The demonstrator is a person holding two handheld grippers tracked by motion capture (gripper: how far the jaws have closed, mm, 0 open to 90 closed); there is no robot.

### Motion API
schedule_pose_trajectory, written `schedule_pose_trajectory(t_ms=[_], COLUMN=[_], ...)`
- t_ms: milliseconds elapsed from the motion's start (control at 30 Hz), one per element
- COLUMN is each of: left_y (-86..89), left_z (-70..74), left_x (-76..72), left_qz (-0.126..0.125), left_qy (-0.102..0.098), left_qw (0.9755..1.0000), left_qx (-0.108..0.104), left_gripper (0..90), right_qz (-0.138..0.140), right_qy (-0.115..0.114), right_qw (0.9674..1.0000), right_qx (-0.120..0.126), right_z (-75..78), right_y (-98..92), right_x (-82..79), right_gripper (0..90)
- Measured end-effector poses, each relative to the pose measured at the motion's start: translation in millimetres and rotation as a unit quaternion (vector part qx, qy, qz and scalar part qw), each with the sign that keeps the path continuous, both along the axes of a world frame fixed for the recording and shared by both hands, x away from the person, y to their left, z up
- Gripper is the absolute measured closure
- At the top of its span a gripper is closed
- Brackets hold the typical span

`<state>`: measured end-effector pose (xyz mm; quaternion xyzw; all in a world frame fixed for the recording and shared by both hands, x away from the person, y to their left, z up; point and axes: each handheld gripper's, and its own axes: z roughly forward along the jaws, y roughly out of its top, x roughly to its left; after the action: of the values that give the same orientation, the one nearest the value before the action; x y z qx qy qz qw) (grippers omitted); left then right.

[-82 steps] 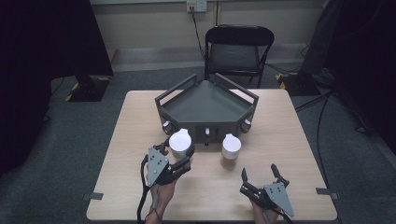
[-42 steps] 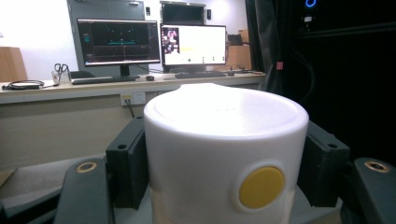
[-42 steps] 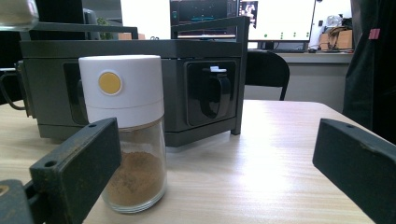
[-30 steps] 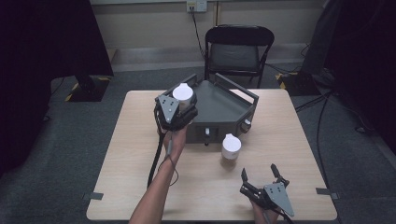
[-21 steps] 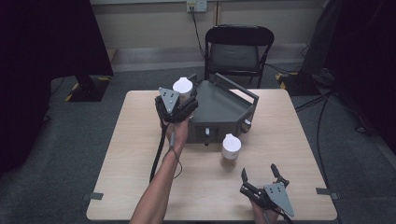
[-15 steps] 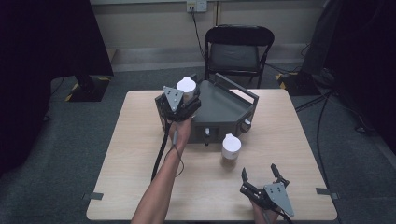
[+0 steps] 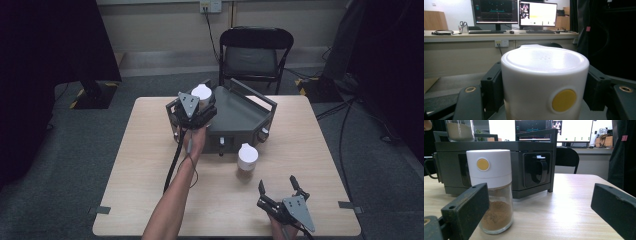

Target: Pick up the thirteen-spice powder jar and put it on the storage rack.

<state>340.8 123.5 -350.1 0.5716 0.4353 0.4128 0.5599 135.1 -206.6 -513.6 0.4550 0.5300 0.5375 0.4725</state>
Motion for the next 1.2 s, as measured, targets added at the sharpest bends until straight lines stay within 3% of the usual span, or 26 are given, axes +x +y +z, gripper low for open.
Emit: schedule_pose_trajectory(t_ms=[100, 267, 633, 733, 1100, 1200], left_y=[0.8, -3.3, 2.7, 4.5, 7.1, 9.9], left_z=[-0.9, -2.8, -8.2, -10.3, -11.9, -10.7], left_x=[2.0, 1.6, 3.6, 2.8, 3.8, 5.9], left_qz=[-0.002, -0.003, -0.004, -0.004, -0.01, -0.017], left_qy=[0.007, 0.009, 0.01, 0.009, 0.006, 0.014], left_qw=[1.0, 0.9999, 0.9999, 0.9999, 0.9999, 0.9997], left_qx=[-0.005, 0.01, 0.005, -0.005, -0.002, -0.007], left_gripper=[30.8, 30.8, 30.8, 30.6, 30.3, 25.2], right_qz=[0.0, 0.0, 0.0, -0.001, -0.004, -0.004], right_qy=[0.0, 0.0, 0.0, 0.0, 0.0, 0.001], right_qw=[1.0, 1.0, 1.0, 1.0, 1.0, 1.0], right_qx=[0.0, 0.0, 0.0, 0.0, 0.0, 0.0], right_z=[0.0, -0.1, 0.2, -0.1, 0.1, 0.4], right_y=[0.0, 0.0, 0.1, 0.3, 1.4, 1.6], right_x=[0.0, -0.1, 0.1, -0.1, -0.1, 0.0], right_gripper=[0.4, 0.4, 0.4, 0.4, 0.4, 0.4])
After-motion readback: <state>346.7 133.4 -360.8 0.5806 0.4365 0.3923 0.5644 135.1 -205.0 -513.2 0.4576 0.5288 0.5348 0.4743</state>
